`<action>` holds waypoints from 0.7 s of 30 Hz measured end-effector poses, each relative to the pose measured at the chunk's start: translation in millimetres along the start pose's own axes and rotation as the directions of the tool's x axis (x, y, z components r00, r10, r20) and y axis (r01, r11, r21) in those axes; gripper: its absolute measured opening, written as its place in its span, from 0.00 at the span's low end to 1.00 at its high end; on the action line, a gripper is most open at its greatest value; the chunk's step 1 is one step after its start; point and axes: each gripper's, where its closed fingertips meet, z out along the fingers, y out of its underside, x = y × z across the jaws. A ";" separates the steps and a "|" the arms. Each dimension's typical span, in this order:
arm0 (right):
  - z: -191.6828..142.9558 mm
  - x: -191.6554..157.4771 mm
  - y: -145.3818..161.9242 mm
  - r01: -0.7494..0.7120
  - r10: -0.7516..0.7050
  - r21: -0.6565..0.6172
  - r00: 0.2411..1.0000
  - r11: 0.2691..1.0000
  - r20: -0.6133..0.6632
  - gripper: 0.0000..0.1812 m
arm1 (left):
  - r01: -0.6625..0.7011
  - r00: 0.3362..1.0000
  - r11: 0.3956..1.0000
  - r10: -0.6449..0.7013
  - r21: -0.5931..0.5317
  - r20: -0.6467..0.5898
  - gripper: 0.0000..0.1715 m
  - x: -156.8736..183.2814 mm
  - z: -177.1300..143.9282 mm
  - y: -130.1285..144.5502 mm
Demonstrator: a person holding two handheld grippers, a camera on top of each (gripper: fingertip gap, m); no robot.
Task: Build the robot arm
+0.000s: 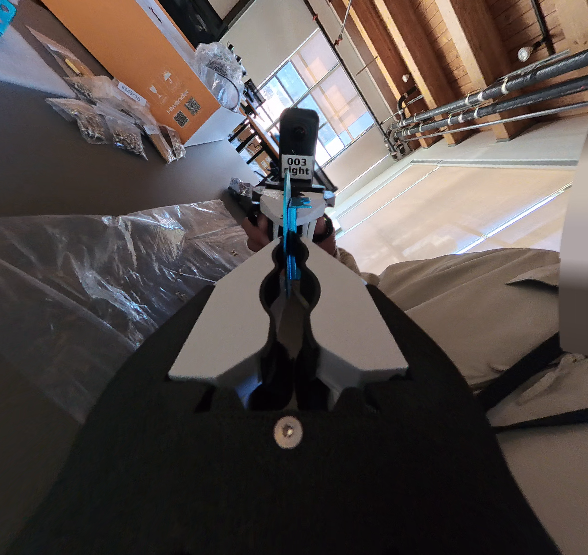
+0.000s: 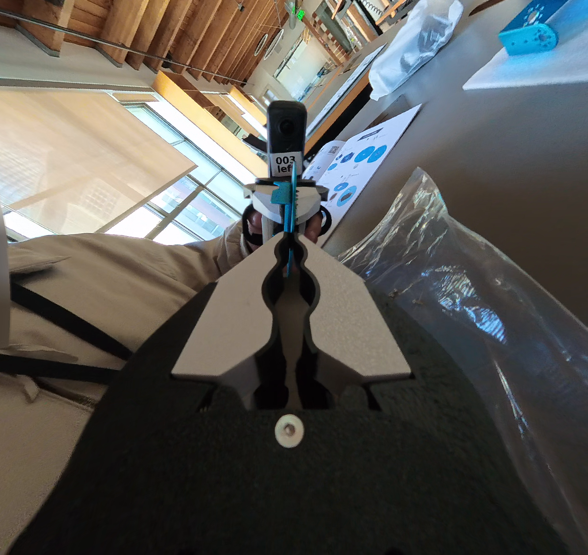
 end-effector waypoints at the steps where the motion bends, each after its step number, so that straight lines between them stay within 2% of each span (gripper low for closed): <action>1: 0.6 -0.3 -2.4 0.018 -0.018 0.013 1.000 1.000 -0.008 0.00 | 0.020 1.000 1.000 -0.020 0.008 -0.008 0.02 0.2 -0.8 -1.4; 3: -2.6 -0.6 -12.8 0.074 -0.072 0.066 0.997 0.995 -0.037 0.10 | 0.035 0.999 0.999 -0.035 0.017 -0.009 0.02 0.0 -3.3 -3.4; 6: -17.5 -2.8 -24.3 0.173 -0.165 0.085 0.982 0.981 -0.093 0.11 | 0.002 0.998 0.999 -0.004 0.039 0.055 0.02 8.7 -11.6 -6.0; 10: -33.9 0.2 -30.7 0.305 -0.289 0.047 0.934 0.951 -0.209 0.10 | -0.119 0.961 0.988 0.090 0.098 0.262 0.02 24.6 -45.7 8.7; 13: -33.9 6.7 -29.0 0.378 -0.365 -0.005 0.892 0.926 -0.265 0.10 | -0.125 0.921 0.967 0.030 0.223 0.388 0.02 30.4 -90.0 25.0; 17: -21.5 15.7 -16.1 0.408 -0.420 -0.102 0.864 0.907 -0.278 0.09 | -0.179 0.857 0.885 -0.074 0.429 0.511 0.02 39.3 -162.7 40.0; 21: 4.5 10.3 -14.6 0.400 -0.419 -0.127 0.858 0.908 -0.297 0.09 | -0.291 0.756 0.816 -0.125 0.500 0.643 0.02 48.6 -234.4 49.2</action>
